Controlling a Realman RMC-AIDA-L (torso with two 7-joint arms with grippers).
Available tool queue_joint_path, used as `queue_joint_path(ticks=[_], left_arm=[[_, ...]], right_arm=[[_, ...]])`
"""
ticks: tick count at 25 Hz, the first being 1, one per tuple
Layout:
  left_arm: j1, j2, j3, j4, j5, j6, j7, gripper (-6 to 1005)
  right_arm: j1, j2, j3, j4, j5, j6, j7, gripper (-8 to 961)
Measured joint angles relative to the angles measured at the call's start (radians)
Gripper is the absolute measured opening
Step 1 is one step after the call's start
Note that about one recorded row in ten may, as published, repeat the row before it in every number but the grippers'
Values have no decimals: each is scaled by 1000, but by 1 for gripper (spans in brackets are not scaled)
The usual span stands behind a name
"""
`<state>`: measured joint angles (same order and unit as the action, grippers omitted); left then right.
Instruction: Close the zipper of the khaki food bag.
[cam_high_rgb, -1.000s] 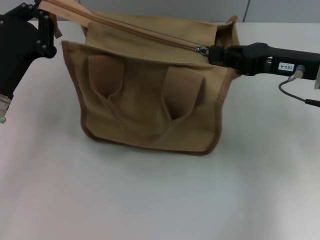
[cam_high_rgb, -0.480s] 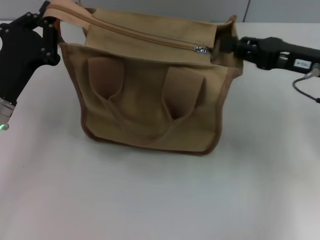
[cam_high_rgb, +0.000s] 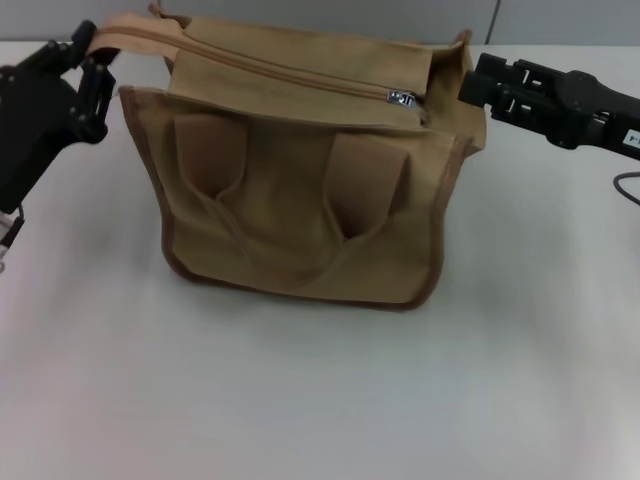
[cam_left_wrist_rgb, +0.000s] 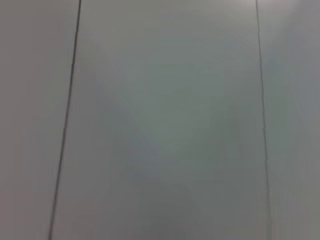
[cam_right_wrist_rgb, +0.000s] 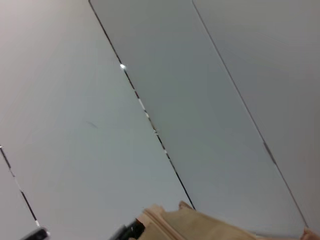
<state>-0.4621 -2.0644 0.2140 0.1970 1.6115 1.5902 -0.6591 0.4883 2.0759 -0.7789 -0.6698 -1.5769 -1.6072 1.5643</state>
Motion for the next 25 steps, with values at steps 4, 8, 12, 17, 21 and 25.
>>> queue_joint_path(ticks=[4, 8, 12, 17, 21, 25], left_arm=[[38, 4, 62, 111, 38, 9, -232, 118], [74, 13, 133, 182, 39, 15, -366, 296], [113, 49, 231, 234, 41, 41, -511, 497], [136, 105, 348, 242, 51, 152, -582, 780], [137, 113, 423, 244, 51, 200, -575, 799], [121, 100, 651, 253, 51, 271, -494, 809]], right_arm=[[-13, 0, 22, 10, 12, -27, -55, 634], [-20, 0, 34, 16, 12, -46, -80, 652], [-25, -3, 36, 24, 12, -77, -100, 669], [-29, -11, 36, 49, 12, -163, -155, 678], [-38, -13, 32, 63, 4, -208, -212, 678], [-46, -11, 24, 136, -119, -264, -388, 678]])
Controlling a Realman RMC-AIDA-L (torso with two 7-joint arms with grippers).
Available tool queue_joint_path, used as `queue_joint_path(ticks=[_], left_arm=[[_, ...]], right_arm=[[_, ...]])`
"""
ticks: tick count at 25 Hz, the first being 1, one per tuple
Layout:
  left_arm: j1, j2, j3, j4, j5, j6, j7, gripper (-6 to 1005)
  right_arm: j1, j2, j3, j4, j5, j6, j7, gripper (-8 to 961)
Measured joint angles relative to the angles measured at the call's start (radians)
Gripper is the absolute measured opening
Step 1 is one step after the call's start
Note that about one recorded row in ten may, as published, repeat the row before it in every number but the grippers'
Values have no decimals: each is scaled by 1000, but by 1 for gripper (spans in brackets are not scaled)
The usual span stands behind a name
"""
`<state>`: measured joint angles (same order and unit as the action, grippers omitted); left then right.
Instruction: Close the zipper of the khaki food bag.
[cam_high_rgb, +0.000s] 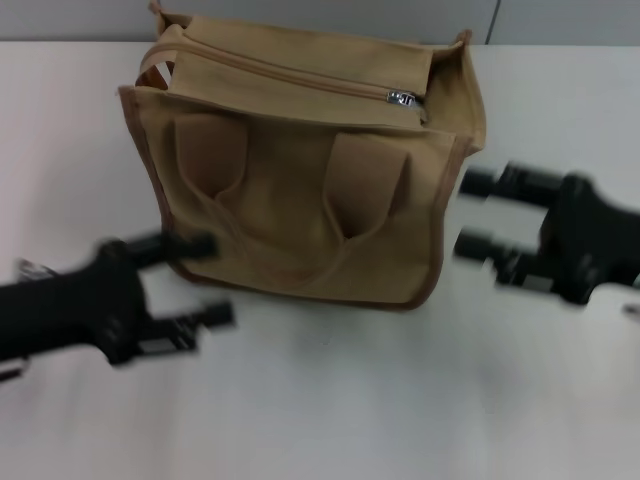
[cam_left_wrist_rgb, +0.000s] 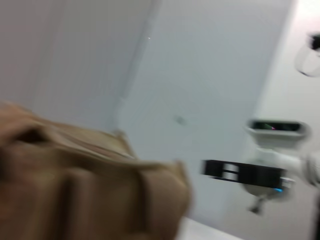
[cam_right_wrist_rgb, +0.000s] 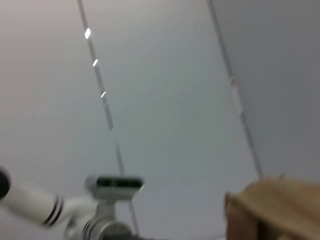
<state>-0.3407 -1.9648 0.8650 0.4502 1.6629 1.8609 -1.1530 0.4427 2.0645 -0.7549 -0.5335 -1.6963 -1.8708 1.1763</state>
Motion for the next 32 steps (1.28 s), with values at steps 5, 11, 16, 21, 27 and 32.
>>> queue_joint_path(ticks=[5, 11, 16, 21, 27, 32], left_arm=[[-16, -31, 172, -9, 0, -41, 85, 809], [-16, -40, 178, -10, 34, -57, 102, 809], [-16, -41, 177, -10, 47, -69, 102, 809], [-12, -39, 177, -10, 48, -67, 98, 809], [-8, -37, 177, -10, 49, -65, 99, 809], [-5, -36, 177, -10, 49, -65, 101, 809]], right_arm=[[39, 14, -4, 131, -224, 44, -174, 677], [62, 17, -23, 195, -261, 112, -218, 677], [71, 20, -51, 206, -261, 126, -220, 677], [74, 21, -55, 210, -263, 131, -222, 677], [81, 22, -55, 211, -263, 131, -223, 676], [84, 22, -55, 213, -264, 131, -223, 676]])
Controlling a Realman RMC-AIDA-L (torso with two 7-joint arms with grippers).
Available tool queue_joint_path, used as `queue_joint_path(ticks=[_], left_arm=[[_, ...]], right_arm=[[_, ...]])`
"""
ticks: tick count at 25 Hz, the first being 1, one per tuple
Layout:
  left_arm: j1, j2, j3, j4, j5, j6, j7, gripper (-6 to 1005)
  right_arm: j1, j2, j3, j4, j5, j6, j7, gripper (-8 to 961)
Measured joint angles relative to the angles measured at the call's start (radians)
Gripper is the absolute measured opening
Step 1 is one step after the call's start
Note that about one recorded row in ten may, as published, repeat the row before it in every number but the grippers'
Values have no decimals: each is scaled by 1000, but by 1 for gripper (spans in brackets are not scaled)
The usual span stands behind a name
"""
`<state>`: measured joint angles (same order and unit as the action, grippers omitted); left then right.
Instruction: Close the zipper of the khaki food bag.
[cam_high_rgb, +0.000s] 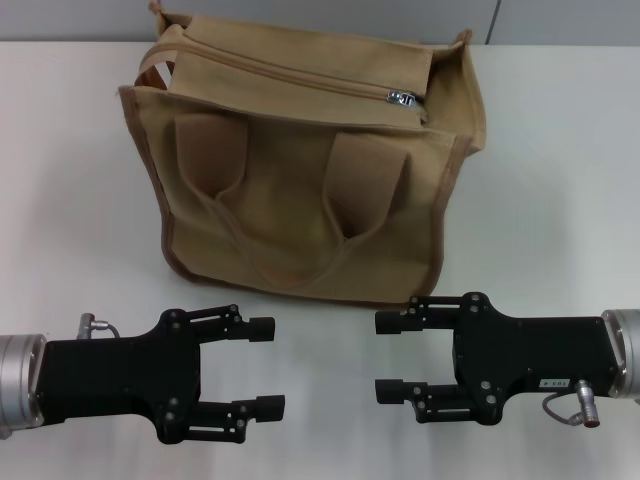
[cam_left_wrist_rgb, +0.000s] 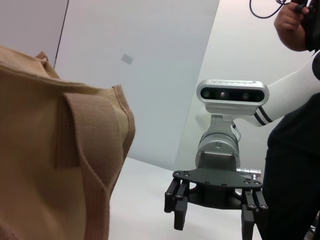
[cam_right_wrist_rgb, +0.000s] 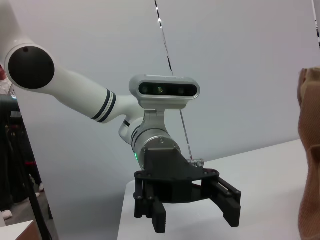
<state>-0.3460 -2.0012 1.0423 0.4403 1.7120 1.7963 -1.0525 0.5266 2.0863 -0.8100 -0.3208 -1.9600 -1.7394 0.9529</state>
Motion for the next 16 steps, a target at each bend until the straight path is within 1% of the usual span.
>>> queue_joint_path(ticks=[16], left_arm=[[1, 0, 1, 0, 0, 1, 2, 809]], right_arm=[[1, 0, 0, 0, 3, 0, 0, 676]])
